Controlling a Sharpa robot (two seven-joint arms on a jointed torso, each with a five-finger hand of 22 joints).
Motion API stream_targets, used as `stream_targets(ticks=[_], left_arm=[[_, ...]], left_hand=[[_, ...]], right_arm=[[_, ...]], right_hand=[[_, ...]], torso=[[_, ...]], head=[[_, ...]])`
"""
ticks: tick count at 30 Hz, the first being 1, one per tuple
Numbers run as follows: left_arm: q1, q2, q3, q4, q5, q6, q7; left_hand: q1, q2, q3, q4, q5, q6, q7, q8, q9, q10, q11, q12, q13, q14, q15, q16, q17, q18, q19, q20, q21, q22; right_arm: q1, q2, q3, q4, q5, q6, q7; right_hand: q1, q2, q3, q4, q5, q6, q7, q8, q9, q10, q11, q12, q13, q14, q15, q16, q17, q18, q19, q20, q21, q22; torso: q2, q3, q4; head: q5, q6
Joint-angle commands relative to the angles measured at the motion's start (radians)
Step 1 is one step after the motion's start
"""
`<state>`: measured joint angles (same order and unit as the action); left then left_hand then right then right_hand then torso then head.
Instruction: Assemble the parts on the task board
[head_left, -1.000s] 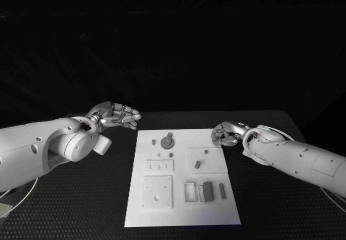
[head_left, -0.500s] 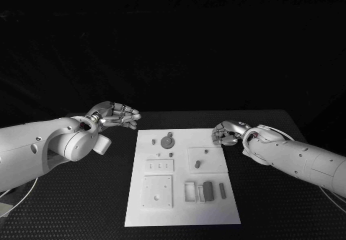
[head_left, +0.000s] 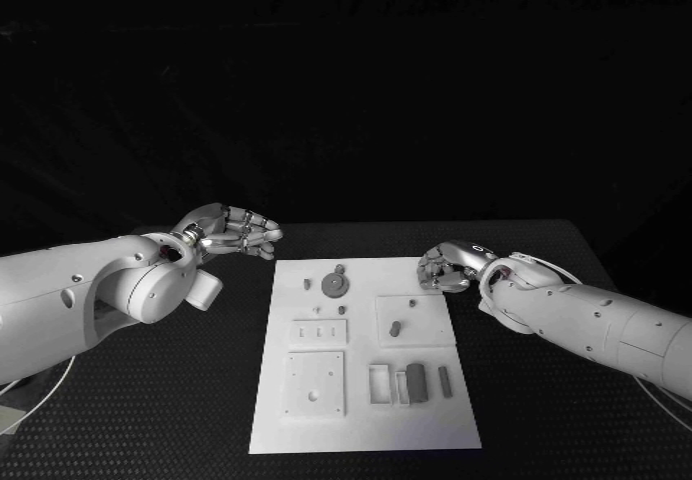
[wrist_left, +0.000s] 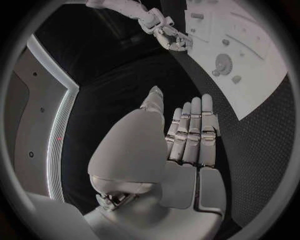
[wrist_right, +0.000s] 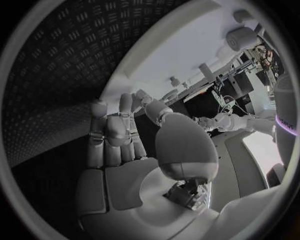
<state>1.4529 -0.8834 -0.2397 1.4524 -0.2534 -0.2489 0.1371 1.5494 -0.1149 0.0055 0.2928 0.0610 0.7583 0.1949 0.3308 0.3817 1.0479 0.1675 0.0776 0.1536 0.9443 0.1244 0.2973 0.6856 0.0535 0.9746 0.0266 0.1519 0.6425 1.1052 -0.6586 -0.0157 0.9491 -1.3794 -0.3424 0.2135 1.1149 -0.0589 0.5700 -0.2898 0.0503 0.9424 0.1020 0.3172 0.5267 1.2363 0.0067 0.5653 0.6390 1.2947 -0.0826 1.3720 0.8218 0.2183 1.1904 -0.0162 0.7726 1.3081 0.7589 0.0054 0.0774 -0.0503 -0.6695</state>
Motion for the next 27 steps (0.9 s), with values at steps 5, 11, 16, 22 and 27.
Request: stream_targets(ticks=[5,11,16,22,27], left_arm=[[0.001,0.002,0.001,0.005,-0.086,0.039,-0.057],[0.001,0.019,0.0,-0.003,-0.157,0.044,-0.151],[0.001,0.043,0.0,-0.004,-0.131,0.029,-0.217],[0.0,0.077,0.0,0.01,-0.092,-0.003,-0.274],[-0.002,0.105,0.0,0.014,-0.093,-0.029,-0.304]], left_hand=[[-0.027,0.032,-0.003,0.0,-0.004,0.077,-0.013,0.029,0.007,0.085,-0.033,0.029,0.025,0.06,-0.023,0.017,0.027,0.023,0.052,-0.021,0.023,0.02],[-0.098,0.036,0.001,-0.001,-0.005,0.13,-0.033,0.034,0.002,0.171,-0.074,0.062,0.071,0.136,-0.064,0.062,0.085,0.026,0.123,-0.061,0.076,0.066],[-0.146,0.026,0.005,0.001,-0.006,0.152,-0.04,0.028,-0.005,0.209,-0.094,0.081,0.119,0.173,-0.092,0.128,0.137,0.026,0.162,-0.09,0.123,0.114],[-0.166,0.021,0.015,0.0,-0.006,0.16,-0.04,0.009,-0.019,0.204,-0.107,0.13,0.189,0.168,-0.117,0.227,0.2,0.022,0.174,-0.117,0.181,0.193],[-0.201,0.014,0.019,0.001,-0.007,0.166,-0.041,-0.002,-0.027,0.191,-0.113,0.168,0.24,0.161,-0.13,0.287,0.222,0.022,0.175,-0.131,0.213,0.245]], right_arm=[[0.02,-0.023,0.021,0.097,-0.046,-0.078,-0.069],[0.055,-0.034,0.025,0.194,-0.089,-0.069,-0.131],[0.07,-0.037,0.025,0.269,-0.123,-0.052,-0.186],[0.073,-0.025,0.025,0.342,-0.132,-0.05,-0.235],[0.073,-0.008,0.025,0.387,-0.132,-0.064,-0.271]], right_hand=[[0.009,0.0,0.0,0.003,-0.001,0.027,0.002,-0.002,0.008,-0.021,-0.017,0.116,0.176,-0.015,-0.035,-0.009,0.006,0.043,0.007,-0.009,-0.001,0.018],[0.012,-0.005,-0.001,0.002,-0.003,0.033,-0.002,-0.006,0.011,-0.029,-0.021,0.19,0.281,-0.012,-0.039,-0.005,0.013,0.043,0.011,-0.011,0.006,0.019],[0.011,-0.011,-0.002,0.002,-0.002,0.035,-0.003,-0.008,0.012,-0.035,-0.021,0.208,0.311,-0.012,-0.04,-0.003,0.015,0.043,0.011,-0.012,0.008,0.019],[0.008,-0.017,-0.004,0.004,-0.001,0.036,-0.005,-0.012,0.014,-0.029,-0.022,0.26,0.367,-0.008,-0.041,0.004,0.022,0.043,0.015,-0.014,0.014,0.02],[-0.005,-0.027,-0.01,0.005,0.001,0.036,-0.004,-0.018,0.015,-0.029,-0.022,0.404,0.489,-0.003,-0.042,0.026,0.038,0.043,0.025,-0.019,0.026,0.021]], torso=[[-0.002,-0.0017,-0.0018],[-0.011,-0.006,-0.0106],[-0.018,-0.0083,-0.0158],[-0.027,-0.0126,-0.0186],[-0.033,-0.0148,-0.0184]], head=[[0.004,0.008],[0.01,0.015],[0.017,0.019],[0.033,0.022],[0.048,0.021]])
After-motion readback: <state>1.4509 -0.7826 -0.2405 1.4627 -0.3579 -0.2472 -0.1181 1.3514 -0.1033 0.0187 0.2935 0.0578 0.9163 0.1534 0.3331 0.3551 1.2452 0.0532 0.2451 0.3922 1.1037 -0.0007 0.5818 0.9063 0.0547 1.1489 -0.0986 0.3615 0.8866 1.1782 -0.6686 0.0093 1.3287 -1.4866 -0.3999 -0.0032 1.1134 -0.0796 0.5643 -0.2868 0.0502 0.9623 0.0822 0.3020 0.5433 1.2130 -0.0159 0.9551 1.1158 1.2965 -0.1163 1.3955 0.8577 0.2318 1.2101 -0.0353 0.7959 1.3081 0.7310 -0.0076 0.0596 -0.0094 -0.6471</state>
